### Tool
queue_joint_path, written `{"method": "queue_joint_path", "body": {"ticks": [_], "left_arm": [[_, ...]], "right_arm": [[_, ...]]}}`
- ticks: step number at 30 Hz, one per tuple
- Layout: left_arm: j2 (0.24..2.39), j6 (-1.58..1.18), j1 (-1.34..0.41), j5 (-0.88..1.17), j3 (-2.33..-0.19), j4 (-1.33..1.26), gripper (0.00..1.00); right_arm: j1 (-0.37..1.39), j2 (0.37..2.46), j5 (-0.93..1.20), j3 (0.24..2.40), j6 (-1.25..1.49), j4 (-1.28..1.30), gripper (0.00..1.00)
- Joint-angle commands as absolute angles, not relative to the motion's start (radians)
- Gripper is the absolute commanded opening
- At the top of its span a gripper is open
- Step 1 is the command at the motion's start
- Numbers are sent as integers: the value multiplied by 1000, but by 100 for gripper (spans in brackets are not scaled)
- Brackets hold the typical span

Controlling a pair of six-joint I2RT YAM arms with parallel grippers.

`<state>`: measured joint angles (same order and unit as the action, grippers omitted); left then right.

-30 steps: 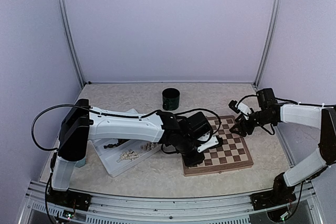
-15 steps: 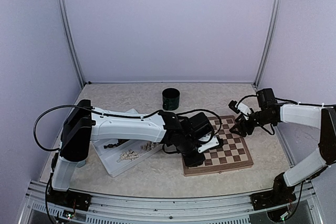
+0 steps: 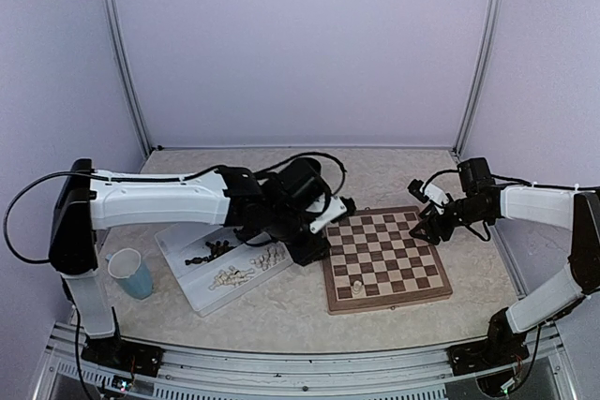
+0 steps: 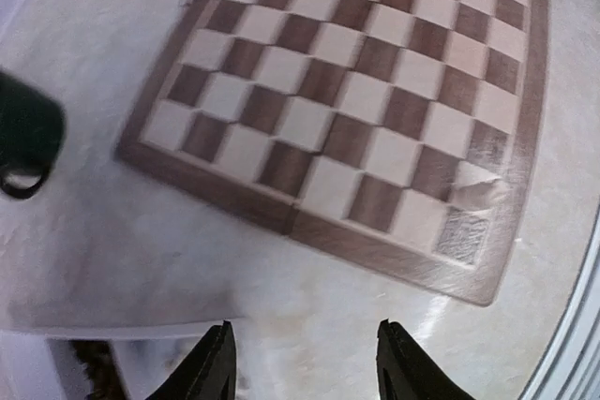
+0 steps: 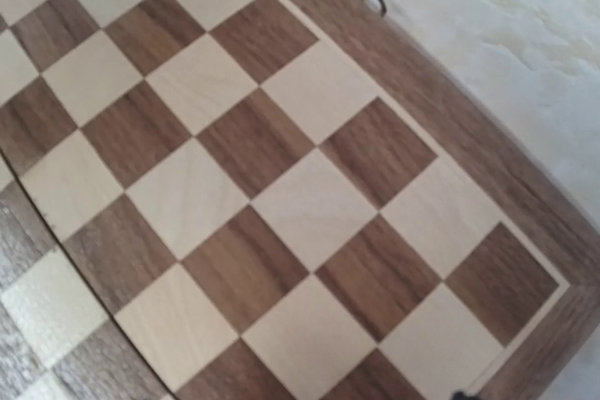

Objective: Set up the chess pieces on the board
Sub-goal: Place the knight at b1, then pick up the pawn from the storage box.

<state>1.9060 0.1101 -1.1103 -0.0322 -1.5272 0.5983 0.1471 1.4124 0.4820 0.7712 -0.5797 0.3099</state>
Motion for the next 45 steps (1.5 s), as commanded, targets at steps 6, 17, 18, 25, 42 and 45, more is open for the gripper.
{"method": "queue_joint_path", "body": {"ticks": [6, 17, 18, 25, 42, 45], "left_arm": [[1768, -80, -877, -133, -1353, 674, 39], [1863, -100, -835, -75, -1332, 749, 32], [1869, -100, -834, -68, -1329, 753, 32], [1886, -109, -836, -55, -1296, 756, 32], [1914, -88, -845, -43, -1283, 736, 16], [1897, -89, -853, -66, -1302, 753, 9]], "right_arm": [[142, 1438, 490, 791, -581, 324, 69], [148, 1449, 472, 789, -586, 325, 68], [149, 1449, 472, 788, -587, 325, 68], [147, 1457, 475, 790, -588, 325, 68], [147, 1457, 472, 790, -589, 328, 68], [148, 1457, 472, 790, -589, 327, 68]]}}
